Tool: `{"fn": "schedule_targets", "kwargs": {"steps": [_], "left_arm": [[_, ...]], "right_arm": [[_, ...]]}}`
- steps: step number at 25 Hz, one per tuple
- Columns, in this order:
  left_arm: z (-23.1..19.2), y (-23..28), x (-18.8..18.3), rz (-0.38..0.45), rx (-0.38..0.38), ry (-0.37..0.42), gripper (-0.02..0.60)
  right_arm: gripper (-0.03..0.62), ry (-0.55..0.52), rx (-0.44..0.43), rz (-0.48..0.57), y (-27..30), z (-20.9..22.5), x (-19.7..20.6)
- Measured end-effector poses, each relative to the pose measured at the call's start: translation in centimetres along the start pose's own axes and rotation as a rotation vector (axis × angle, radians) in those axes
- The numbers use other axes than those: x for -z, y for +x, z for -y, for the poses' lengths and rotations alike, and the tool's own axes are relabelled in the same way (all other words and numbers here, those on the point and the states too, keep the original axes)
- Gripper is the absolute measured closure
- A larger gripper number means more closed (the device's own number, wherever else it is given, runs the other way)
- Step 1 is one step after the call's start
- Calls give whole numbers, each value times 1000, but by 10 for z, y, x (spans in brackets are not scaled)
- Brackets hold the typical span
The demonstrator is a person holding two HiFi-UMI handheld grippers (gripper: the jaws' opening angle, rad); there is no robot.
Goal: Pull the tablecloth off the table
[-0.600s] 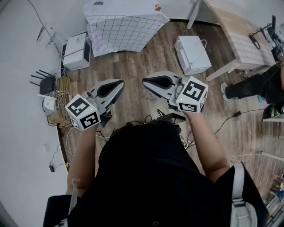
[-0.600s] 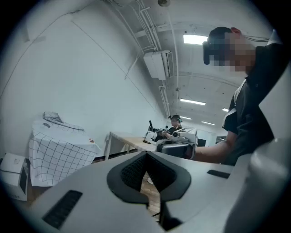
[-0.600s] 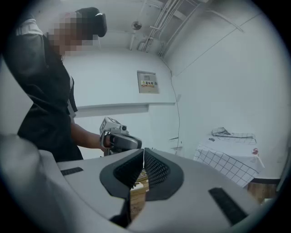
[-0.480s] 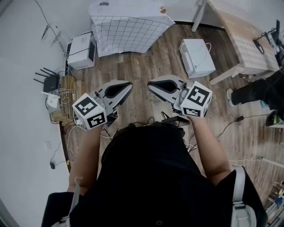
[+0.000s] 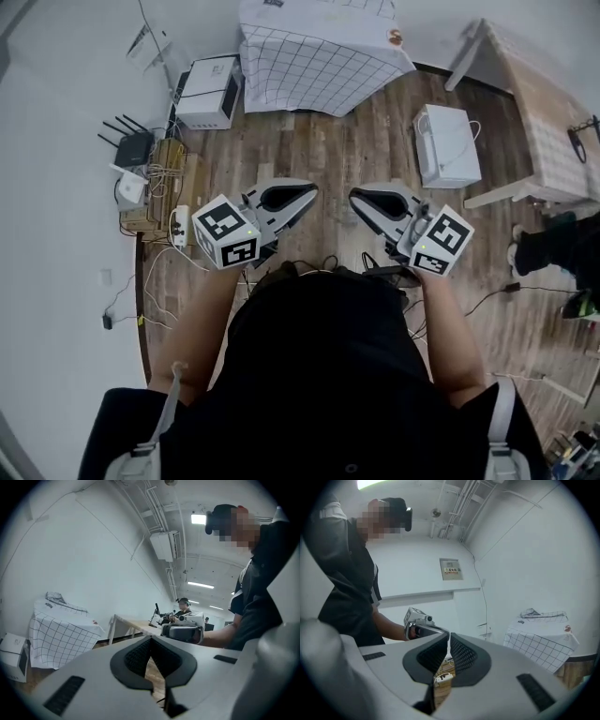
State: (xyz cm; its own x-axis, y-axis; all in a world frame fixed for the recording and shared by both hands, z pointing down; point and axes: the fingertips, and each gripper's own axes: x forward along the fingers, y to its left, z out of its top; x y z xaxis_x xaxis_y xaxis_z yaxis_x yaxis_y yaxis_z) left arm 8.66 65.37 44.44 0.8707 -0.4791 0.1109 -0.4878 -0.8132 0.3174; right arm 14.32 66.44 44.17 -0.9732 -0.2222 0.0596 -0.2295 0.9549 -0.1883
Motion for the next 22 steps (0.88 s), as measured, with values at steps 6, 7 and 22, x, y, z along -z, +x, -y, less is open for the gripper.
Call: {"fn": "schedule_targets", "kwargs": {"steps": [6,7,22], "left_arm": [[2,12,-3,25,23,-6,574],[2,14,-5,31,26,-9,574],[-23,37,2,86,-157,-114,574]], "right_arm": [[572,-2,-19,-1,-13,5,0],[572,-1,-11,5,-16,8,0],[571,17,-9,57,-64,68,9]]}}
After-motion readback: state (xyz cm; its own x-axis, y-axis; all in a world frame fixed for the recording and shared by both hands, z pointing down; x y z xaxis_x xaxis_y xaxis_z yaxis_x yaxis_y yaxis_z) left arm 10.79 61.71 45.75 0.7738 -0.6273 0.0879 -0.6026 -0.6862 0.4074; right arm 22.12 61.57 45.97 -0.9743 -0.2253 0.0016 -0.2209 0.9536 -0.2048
